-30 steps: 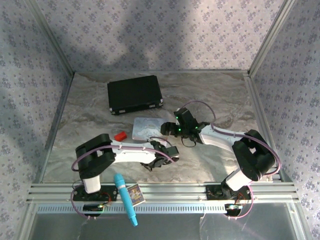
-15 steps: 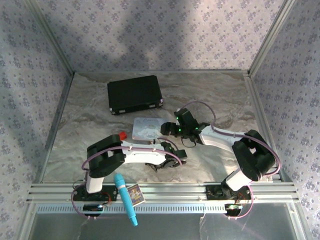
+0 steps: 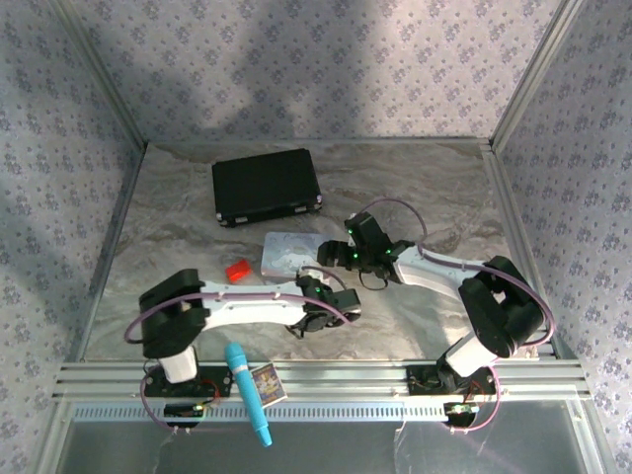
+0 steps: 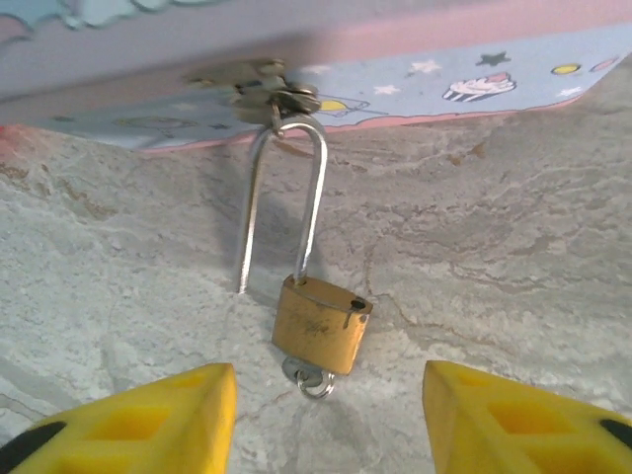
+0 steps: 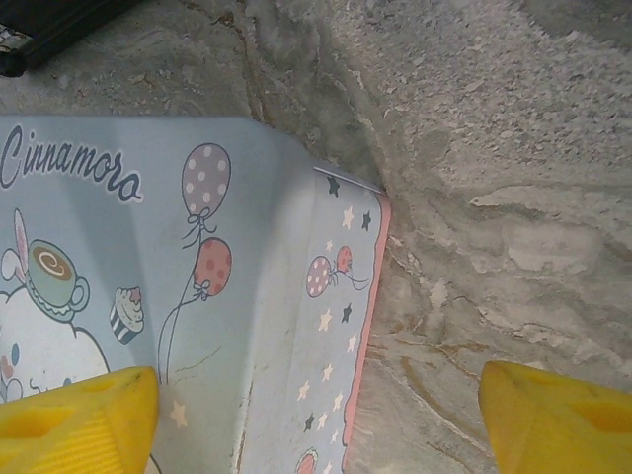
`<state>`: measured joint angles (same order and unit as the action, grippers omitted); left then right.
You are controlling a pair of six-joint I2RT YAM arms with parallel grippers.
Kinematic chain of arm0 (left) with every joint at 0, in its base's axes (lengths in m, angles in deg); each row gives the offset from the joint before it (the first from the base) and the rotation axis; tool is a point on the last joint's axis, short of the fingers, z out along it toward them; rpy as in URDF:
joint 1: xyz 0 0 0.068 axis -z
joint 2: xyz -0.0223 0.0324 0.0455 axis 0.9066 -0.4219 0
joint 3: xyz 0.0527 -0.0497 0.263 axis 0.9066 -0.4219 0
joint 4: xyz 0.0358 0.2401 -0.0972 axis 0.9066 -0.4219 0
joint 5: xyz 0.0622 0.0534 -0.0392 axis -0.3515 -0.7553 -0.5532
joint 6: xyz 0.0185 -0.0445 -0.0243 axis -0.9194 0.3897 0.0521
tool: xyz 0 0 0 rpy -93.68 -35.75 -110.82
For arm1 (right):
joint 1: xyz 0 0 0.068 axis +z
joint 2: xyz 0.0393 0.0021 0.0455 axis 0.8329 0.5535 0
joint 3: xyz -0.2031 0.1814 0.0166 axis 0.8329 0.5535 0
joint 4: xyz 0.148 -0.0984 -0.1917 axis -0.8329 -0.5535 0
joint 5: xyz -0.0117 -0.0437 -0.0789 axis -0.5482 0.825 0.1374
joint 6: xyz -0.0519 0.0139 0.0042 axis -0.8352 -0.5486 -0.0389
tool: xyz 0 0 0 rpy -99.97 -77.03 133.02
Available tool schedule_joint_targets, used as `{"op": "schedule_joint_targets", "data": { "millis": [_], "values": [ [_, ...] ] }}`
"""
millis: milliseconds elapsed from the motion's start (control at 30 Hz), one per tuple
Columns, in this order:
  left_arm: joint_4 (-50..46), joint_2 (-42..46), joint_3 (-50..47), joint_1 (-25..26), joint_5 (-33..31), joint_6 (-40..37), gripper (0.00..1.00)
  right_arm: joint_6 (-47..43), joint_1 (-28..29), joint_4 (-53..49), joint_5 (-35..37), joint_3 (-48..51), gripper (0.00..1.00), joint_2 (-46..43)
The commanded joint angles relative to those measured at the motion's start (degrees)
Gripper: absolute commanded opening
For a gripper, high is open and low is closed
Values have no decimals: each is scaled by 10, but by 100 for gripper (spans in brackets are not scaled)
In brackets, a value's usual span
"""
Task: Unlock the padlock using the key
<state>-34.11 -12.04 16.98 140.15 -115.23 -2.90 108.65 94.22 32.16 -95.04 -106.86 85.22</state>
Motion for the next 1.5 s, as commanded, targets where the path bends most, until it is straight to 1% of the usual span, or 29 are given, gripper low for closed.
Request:
{"op": "schedule_joint_targets", "data": {
  "millis": [0,33,67,167,233,367,467,533,633,700,767,833,900,1100,1200,1333,1467],
  "values": [
    [-2,67,-26,-1,-25,9,68,-29,-11,-77,56,-12,92,-13],
    [7,91,-37,-4,-28,7,74,-29,-11,-81,64,-14,99,-27],
    [15,114,-51,-7,-28,7,78,-49,-10,-84,68,-14,99,-41],
    [66,198,-100,-19,-22,-5,98,-71,-6,-105,79,-13,99,-92],
    [113,258,-146,-36,4,-12,100,-75,0,-114,83,-1,99,-132],
    [212,369,-238,-89,82,-14,100,-65,28,-123,74,26,99,-196],
    [239,434,-285,-124,105,-11,100,-43,82,-116,82,44,99,-216],
    [238,469,-305,-140,105,-13,100,-23,129,-109,92,45,99,-202],
    [222,504,-315,-154,105,-18,100,7,198,-93,127,40,96,-156],
    [214,518,-318,-159,103,-19,100,15,229,-82,138,31,91,-119],
    [210,525,-322,-160,102,-17,100,26,247,-76,142,18,86,-82],
    [210,528,-326,-160,104,-13,100,38,257,-57,132,10,80,-45],
    [215,530,-331,-160,108,-11,100,44,267,-46,130,0,78,-16],
    [224,530,-338,-161,113,-10,100,41,292,-36,126,-40,76,54],
    [232,533,-343,-160,119,-7,100,43,300,-45,136,-53,74,77],
    [233,536,-348,-160,114,-5,100,57,305,-87,163,-72,66,102],
    [238,539,-356,-160,112,0,100,66,305,-92,160,-71,56,117]
  ]
}}
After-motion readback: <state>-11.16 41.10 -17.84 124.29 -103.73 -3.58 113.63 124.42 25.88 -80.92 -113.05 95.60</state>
